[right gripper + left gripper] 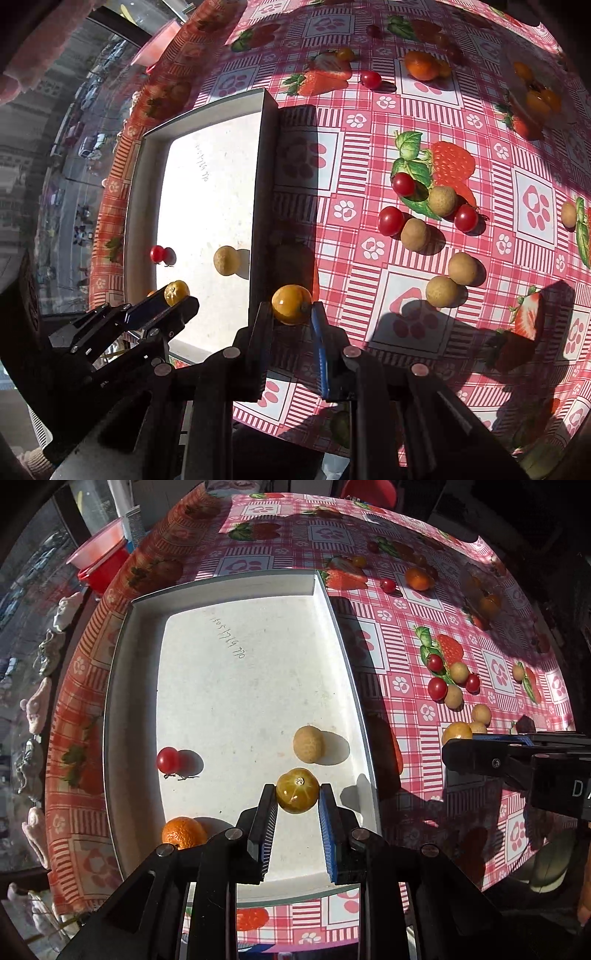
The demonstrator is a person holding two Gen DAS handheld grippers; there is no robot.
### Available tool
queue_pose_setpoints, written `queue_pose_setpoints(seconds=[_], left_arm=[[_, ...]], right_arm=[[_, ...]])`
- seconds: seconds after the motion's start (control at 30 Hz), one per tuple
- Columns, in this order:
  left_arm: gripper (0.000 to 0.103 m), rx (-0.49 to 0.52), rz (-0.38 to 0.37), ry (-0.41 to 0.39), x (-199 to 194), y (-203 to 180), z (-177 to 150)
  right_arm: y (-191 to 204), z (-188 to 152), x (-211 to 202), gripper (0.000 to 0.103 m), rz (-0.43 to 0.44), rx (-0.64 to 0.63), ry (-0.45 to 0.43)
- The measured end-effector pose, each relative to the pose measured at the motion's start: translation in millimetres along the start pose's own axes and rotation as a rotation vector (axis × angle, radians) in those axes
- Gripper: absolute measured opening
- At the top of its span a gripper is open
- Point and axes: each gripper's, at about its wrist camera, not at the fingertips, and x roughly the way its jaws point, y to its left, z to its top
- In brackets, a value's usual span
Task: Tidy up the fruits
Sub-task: 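Carry both yellow tomatoes into the white tray and open both tools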
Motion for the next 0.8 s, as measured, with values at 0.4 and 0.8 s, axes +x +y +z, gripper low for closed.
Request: queue_pose_setpoints(seconds=[0.4,0.8], left_arm=[[0.024,-0.039,0.051,0.077,31,33,-34],[0.028,-0.019,0.044,0.089,42,29,-38]], right_arm=[[69,-4,67,0.022,0.020,-0.136,0.142],[72,-4,106,0.025,-0.027,-0.153,0.233]])
